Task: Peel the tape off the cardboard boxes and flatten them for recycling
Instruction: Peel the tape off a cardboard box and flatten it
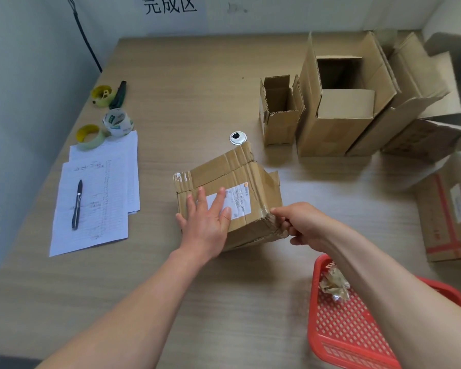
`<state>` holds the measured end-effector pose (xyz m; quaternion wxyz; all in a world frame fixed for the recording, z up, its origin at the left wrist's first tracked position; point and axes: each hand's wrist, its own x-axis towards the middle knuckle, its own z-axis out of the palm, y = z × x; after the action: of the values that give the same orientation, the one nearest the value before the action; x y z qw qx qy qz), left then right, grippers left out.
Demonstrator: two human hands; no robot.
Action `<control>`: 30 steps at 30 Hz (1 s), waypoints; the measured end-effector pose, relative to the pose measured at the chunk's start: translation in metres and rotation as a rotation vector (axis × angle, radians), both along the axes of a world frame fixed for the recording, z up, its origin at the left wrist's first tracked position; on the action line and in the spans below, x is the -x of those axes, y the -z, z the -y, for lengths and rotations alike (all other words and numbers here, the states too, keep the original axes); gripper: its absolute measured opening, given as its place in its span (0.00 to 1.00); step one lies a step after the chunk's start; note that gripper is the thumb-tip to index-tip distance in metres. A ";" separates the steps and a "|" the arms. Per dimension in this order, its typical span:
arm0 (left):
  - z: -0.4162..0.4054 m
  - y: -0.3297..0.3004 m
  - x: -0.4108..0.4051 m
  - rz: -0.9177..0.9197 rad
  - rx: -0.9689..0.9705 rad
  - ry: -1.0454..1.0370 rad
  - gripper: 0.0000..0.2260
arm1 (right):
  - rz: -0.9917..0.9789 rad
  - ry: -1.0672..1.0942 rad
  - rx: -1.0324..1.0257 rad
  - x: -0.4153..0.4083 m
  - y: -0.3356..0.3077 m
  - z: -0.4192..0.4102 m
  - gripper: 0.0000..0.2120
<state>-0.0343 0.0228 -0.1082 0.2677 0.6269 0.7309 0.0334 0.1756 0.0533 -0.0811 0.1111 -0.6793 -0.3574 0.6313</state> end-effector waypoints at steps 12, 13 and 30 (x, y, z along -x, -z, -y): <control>-0.002 -0.003 -0.014 -0.049 0.010 0.033 0.24 | -0.128 0.505 -0.176 -0.010 0.015 0.033 0.13; -0.002 -0.003 -0.016 -0.060 0.010 0.039 0.24 | -0.161 0.593 -0.172 -0.013 0.016 0.035 0.12; -0.002 0.006 -0.052 -0.242 0.031 0.189 0.25 | -0.038 0.391 -0.222 -0.034 0.028 0.046 0.07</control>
<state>0.0176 0.0251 -0.1142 0.1892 0.6882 0.6959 -0.0791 0.2096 0.0068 -0.1094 0.3121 -0.7072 -0.2843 0.5671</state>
